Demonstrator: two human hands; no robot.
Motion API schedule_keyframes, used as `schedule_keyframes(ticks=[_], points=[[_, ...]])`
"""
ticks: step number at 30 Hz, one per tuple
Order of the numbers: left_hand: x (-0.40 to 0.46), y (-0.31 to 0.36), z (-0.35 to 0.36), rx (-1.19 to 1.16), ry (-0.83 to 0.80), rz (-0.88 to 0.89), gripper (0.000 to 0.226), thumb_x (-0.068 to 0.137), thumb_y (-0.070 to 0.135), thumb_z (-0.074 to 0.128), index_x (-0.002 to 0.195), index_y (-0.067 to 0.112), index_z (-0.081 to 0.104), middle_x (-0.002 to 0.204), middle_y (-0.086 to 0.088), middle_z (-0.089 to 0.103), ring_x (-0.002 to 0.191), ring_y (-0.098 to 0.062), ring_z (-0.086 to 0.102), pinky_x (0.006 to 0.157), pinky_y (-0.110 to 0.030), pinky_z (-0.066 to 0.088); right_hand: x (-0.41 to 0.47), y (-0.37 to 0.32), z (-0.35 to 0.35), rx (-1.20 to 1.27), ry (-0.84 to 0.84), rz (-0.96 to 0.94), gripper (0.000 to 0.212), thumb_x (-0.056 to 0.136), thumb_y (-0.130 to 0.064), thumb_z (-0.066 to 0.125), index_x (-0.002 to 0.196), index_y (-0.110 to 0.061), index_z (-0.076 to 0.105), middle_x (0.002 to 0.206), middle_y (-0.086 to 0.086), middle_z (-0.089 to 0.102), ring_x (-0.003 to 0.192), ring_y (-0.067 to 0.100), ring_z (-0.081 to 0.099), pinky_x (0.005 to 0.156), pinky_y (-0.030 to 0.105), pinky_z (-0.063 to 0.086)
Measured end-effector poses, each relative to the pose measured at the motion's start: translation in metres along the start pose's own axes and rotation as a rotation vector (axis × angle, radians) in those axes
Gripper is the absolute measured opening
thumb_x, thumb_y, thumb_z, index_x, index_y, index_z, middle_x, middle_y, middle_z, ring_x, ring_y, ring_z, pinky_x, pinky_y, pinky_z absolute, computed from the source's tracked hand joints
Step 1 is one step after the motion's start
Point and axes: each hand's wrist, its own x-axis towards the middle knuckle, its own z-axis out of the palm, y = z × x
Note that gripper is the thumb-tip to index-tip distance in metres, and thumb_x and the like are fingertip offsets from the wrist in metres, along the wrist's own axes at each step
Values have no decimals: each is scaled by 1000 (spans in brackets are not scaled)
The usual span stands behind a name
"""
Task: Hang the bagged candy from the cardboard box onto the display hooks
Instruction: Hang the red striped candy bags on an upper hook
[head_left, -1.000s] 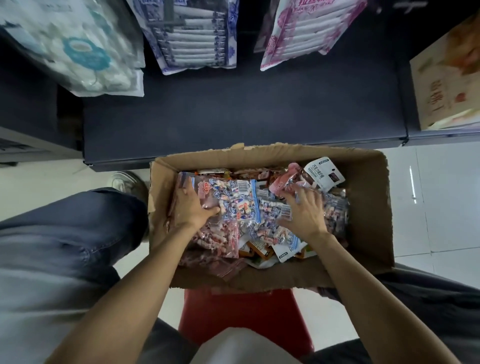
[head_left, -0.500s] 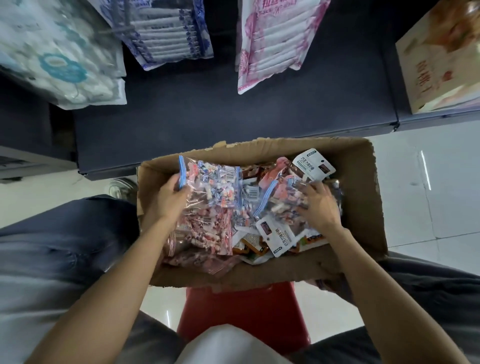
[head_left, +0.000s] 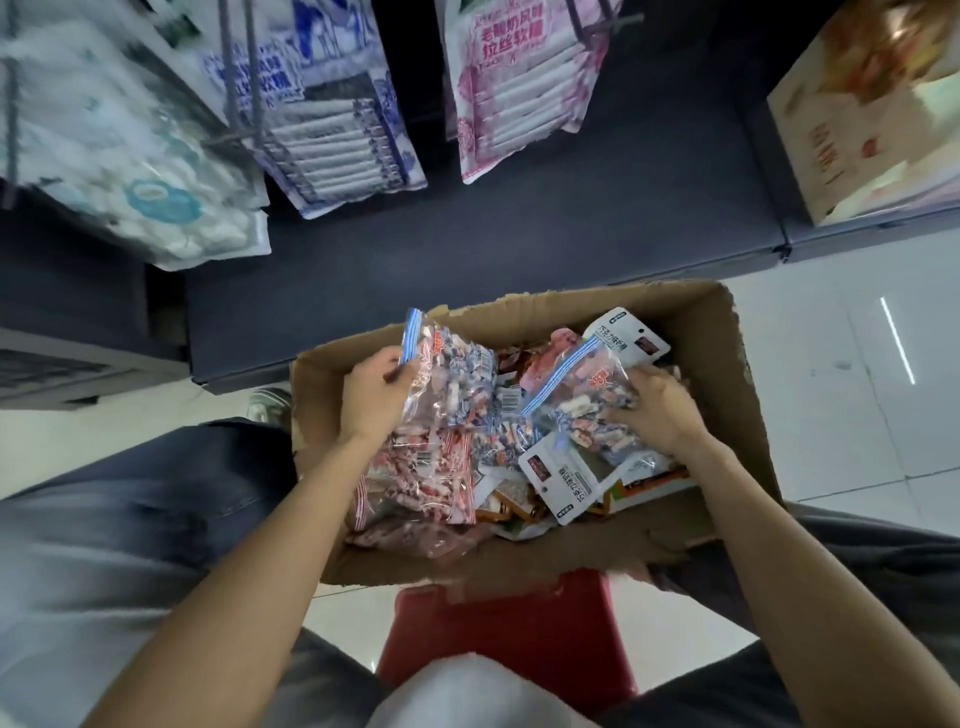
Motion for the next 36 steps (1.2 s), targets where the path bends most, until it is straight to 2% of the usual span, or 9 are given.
schedule_keyframes(ticks=[3,10,15,19,22,26,29,32,36], points=[[-10,14,2,-81,-26,-9,18,92,18,61,108,10,63,93,5,64,71,5,55,57,-5,42,-30,-19,-25,281,159,-13,36,85,-32,70,109,-7,60,94,6,67,89,26,64,72,34,48],[-60,56,-16,-486,-53,-13,33,90,9,61,121,12,52,108,0,64,94,-11,63,73,-15,49,-74,-121,-48,508,623,-124,37,84,-42,66,110,-18,55,87,1,66,82,19,60,70,36,52],[-92,88,-44,-879,-58,-11,52,88,-4,59,132,16,40,105,-5,63,79,-6,68,64,-18,54,-89,-177,-57,501,540,-330,33,88,-35,65,112,-15,59,98,-6,64,92,17,53,77,30,41],[-105,98,-64,-1038,-50,9,62,91,-6,53,139,26,34,116,-10,60,82,-9,68,66,-19,54,-109,-189,-64,701,307,-458,30,90,-58,45,113,-40,51,80,-4,58,69,10,51,66,32,45],[-111,99,-72,-1085,-42,-6,52,92,-3,53,134,23,39,112,-14,63,77,-11,69,63,-18,54,-122,-193,-63,684,202,-540,45,82,-64,55,118,-39,48,102,-6,64,93,12,61,81,32,51],[-122,105,-77,-1163,-113,-14,47,92,-1,54,131,21,39,90,-7,70,74,-11,70,66,-20,56,-130,-206,-58,650,410,-397,28,83,-31,71,100,-17,54,72,-13,56,66,-8,55,60,9,40],[-120,105,-95,-1056,-153,89,41,93,13,56,132,15,43,94,-4,69,96,-18,67,90,-29,53,-128,-211,-68,730,472,-354,20,90,-24,63,109,-16,62,70,8,62,57,10,56,54,27,47],[-106,98,-124,-529,103,321,49,86,19,68,130,20,47,117,-1,55,105,-10,57,97,-26,46,-125,-220,-90,779,417,-366,19,90,-26,63,98,-43,62,91,21,66,84,44,60,74,56,51],[-87,98,-165,-364,158,450,73,74,33,78,134,35,36,131,10,45,118,-4,46,95,-21,37,-122,-249,-125,779,360,-434,12,88,-32,67,97,-40,66,92,13,70,88,33,64,84,49,52]])
